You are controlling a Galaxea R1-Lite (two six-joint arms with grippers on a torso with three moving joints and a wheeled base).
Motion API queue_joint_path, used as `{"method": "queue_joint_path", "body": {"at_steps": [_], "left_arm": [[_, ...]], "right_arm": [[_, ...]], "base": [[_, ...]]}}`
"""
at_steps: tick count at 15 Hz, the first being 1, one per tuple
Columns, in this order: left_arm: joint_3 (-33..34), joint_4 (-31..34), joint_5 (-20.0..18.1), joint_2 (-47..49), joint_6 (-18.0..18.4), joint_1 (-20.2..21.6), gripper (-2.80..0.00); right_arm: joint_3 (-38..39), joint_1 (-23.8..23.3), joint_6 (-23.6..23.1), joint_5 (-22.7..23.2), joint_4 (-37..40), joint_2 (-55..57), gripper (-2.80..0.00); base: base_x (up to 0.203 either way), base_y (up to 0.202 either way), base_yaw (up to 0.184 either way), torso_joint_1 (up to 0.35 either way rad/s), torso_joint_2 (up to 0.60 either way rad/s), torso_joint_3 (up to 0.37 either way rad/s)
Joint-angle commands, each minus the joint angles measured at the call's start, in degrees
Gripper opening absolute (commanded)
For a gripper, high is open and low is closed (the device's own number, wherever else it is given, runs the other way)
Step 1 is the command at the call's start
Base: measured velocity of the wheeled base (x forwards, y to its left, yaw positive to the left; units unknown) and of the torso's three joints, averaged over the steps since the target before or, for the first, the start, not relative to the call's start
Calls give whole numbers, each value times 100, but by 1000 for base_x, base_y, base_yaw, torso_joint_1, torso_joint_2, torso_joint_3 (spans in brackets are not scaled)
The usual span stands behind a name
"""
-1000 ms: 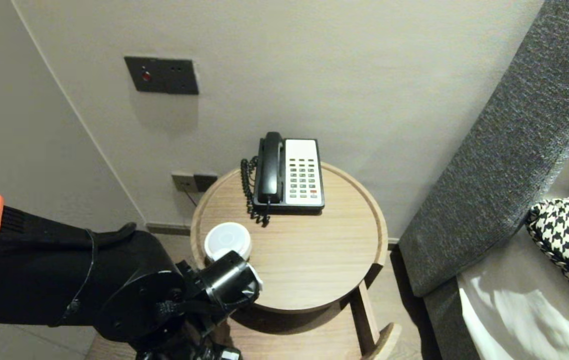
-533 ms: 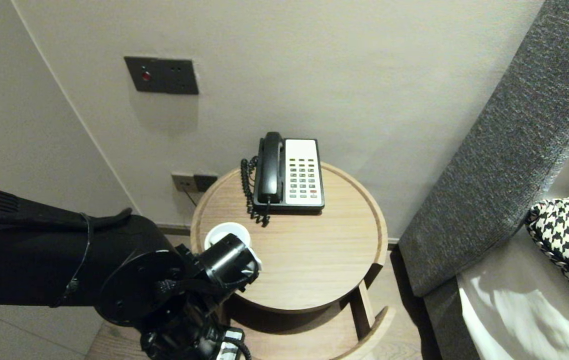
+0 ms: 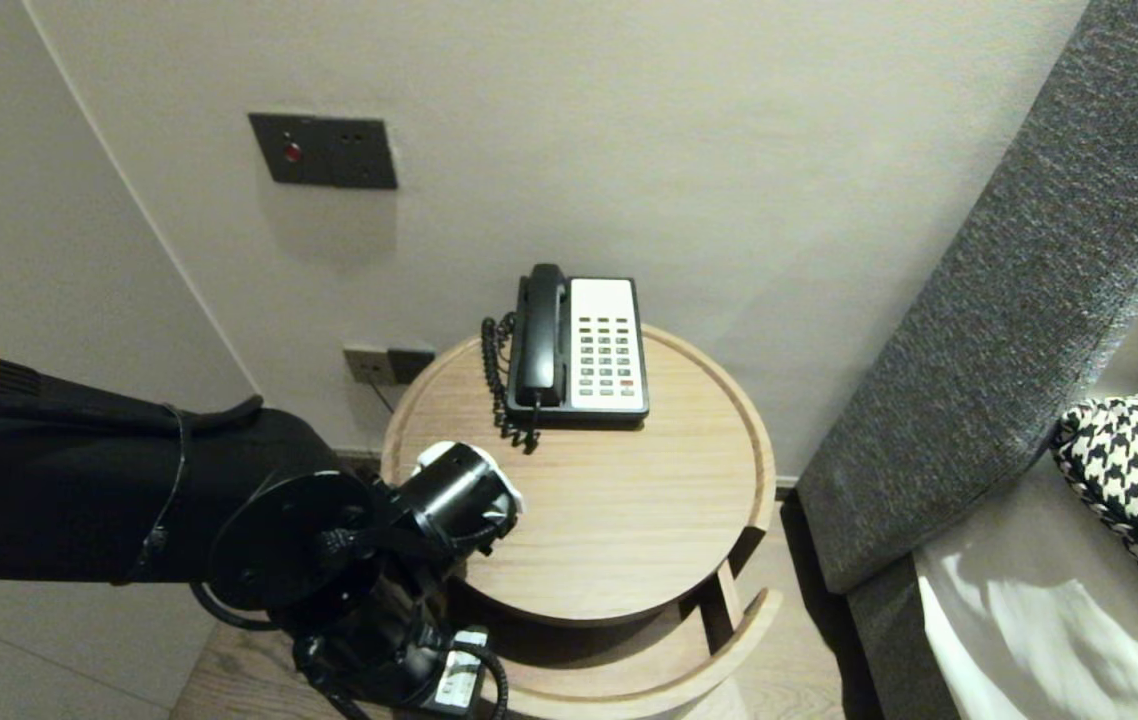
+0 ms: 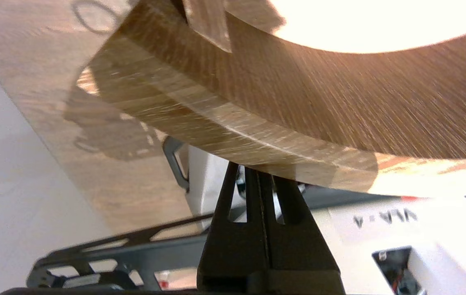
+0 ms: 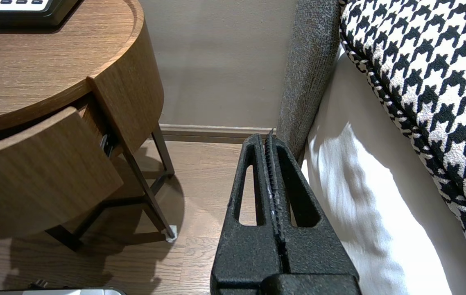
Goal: Close the nightstand drawer
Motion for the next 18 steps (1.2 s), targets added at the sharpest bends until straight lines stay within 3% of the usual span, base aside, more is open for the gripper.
{"method": "queue_joint_path", "body": {"at_steps": [1,18], "left_arm": [[-109,18,81,66,-22,40,-280],[-777,27,107,233,31,360,-280]], "right_arm": [[229,-4,-1,1,-4,5,-280],[229,-4,-1,1,-4,9,-280]], "base": [[0,0,0,0,0,0],[0,0,0,0,0,0]]}}
